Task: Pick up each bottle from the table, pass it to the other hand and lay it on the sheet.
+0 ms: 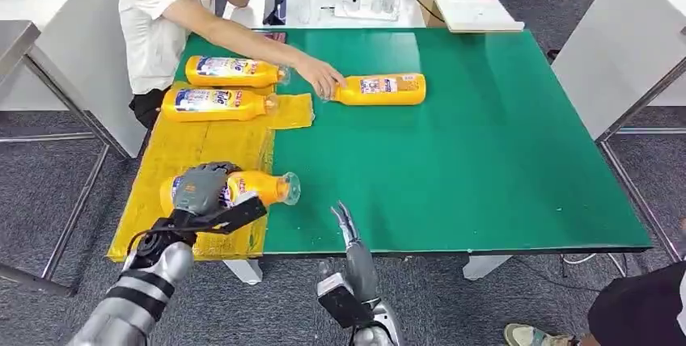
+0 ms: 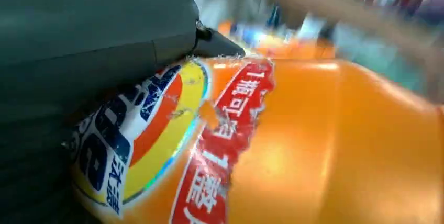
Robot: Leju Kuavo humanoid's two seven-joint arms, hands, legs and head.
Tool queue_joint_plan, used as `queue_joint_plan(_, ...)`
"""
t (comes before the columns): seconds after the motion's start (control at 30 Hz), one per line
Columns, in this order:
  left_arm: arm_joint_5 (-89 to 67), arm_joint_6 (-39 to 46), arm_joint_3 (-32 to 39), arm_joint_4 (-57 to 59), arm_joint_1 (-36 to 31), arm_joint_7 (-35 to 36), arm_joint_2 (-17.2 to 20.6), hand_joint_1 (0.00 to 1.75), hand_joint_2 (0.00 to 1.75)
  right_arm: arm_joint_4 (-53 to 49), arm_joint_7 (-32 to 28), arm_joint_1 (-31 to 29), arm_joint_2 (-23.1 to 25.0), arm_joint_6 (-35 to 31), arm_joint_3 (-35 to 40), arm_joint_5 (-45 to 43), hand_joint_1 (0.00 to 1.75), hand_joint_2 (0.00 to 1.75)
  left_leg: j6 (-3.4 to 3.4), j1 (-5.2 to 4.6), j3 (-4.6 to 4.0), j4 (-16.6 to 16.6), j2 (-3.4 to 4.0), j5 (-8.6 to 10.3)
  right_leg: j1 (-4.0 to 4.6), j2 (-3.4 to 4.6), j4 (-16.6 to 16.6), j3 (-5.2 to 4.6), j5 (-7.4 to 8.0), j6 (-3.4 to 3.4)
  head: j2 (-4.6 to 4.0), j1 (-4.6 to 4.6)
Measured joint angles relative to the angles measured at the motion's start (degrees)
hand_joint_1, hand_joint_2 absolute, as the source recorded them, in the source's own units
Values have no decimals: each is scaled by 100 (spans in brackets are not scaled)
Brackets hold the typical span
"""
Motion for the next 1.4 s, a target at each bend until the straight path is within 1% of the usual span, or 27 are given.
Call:
queue_joint_plan(0.1,-152,-277,-155,1030,-583,168,-31,175,175,13,0,-27,9,81,41,-35,0,0,-1,0,0,0,3,1,0,0,1,0,1,1,0,2)
queue_joint_plan(0.17,-194,-373,-227,1446,-838,223,-46,175,175,33,0,-52,13,111,70,-65,0,0,-1,-1,0,0,3,1,-1,0,2,1,1,1,0,0)
queue_joint_plan(0.2,-201,-397,-247,1581,-936,236,-48,150,175,42,0,-64,20,111,79,-68,0,0,-1,0,0,0,3,0,-1,0,1,1,0,1,-2,0)
queue_joint_plan(0.23,-203,-413,-286,1781,-1056,240,-57,75,175,52,0,-80,26,113,89,-70,0,0,-1,-1,-1,0,0,-1,-1,-1,1,2,-1,1,0,2)
queue_joint_plan(0.27,-203,-446,-308,1951,-1165,260,-68,17,175,63,0,-94,33,116,101,-70,0,0,-1,-1,-2,0,-1,-1,-1,-1,0,2,-1,0,0,0)
queue_joint_plan(0.3,-201,-493,-317,2074,-1237,314,-76,0,175,70,0,-106,35,127,118,-76,0,0,-2,-1,-1,0,0,-3,-1,-1,0,3,-1,0,0,2)
queue_joint_plan(0.5,-98,-679,-325,2654,-1522,520,-83,0,175,125,0,-123,41,144,170,-205,0,0,-3,0,10,-1,3,-3,0,0,1,9,-1,-2,0,0)
queue_joint_plan(0.63,108,-839,-308,2767,-1538,143,-46,0,175,149,0,-122,31,28,173,-319,0,0,-8,4,15,-1,0,2,2,0,2,17,-1,-2,0,0)
queue_joint_plan(0.7,305,-937,-271,2759,-1522,-158,-24,0,175,149,0,-120,17,-7,177,-354,0,0,-8,4,18,-1,0,2,1,0,3,20,-1,-2,0,0)
queue_joint_plan(0.73,421,-1008,-258,2718,-1500,-330,-11,0,0,149,0,-118,13,-15,177,-373,0,0,-8,4,19,-1,-1,2,1,-1,4,23,-1,-2,0,0)
queue_joint_plan(0.83,759,-1229,-216,2478,-1369,-698,64,0,0,151,0,-117,11,-24,179,-385,0,0,-8,3,20,-1,-4,2,1,-1,3,24,-2,-2,-2,0)
queue_joint_plan(0.93,1107,-1424,-168,2106,-1169,-914,155,0,0,153,0,-111,2,-37,196,-387,0,0,-8,3,19,-1,-4,2,0,-1,2,25,-2,-2,0,0)
queue_joint_plan(1.1,2110,-1516,-34,998,-485,-1406,328,0,0,160,0,-79,-26,-74,227,-415,0,0,-8,2,15,-1,-4,1,1,0,1,19,-3,-2,-2,0)
queue_joint_plan(1.13,2263,-1475,7,782,-348,-1478,345,0,175,160,0,-75,-31,-81,238,-415,0,0,-8,2,11,-1,-4,1,1,0,1,14,-3,-2,0,0)
queue_joint_plan(1.27,2446,-1315,112,118,30,-1631,367,0,175,160,0,-59,-48,-92,273,-424,0,0,-8,2,3,-1,0,0,0,0,1,6,-3,-2,-2,0)
queue_joint_plan(1.3,2534,-1069,162,-90,154,-1758,363,0,175,160,0,-54,-50,-96,278,-428,0,0,-8,2,3,-1,4,0,0,2,1,0,-3,-2,0,0)
queue_joint_plan(1.4,2891,77,267,-873,541,-2358,205,0,175,160,0,-32,-72,-136,299,-430,0,0,-9,1,-2,0,-1,-1,1,1,0,-4,-3,-1,0,0)
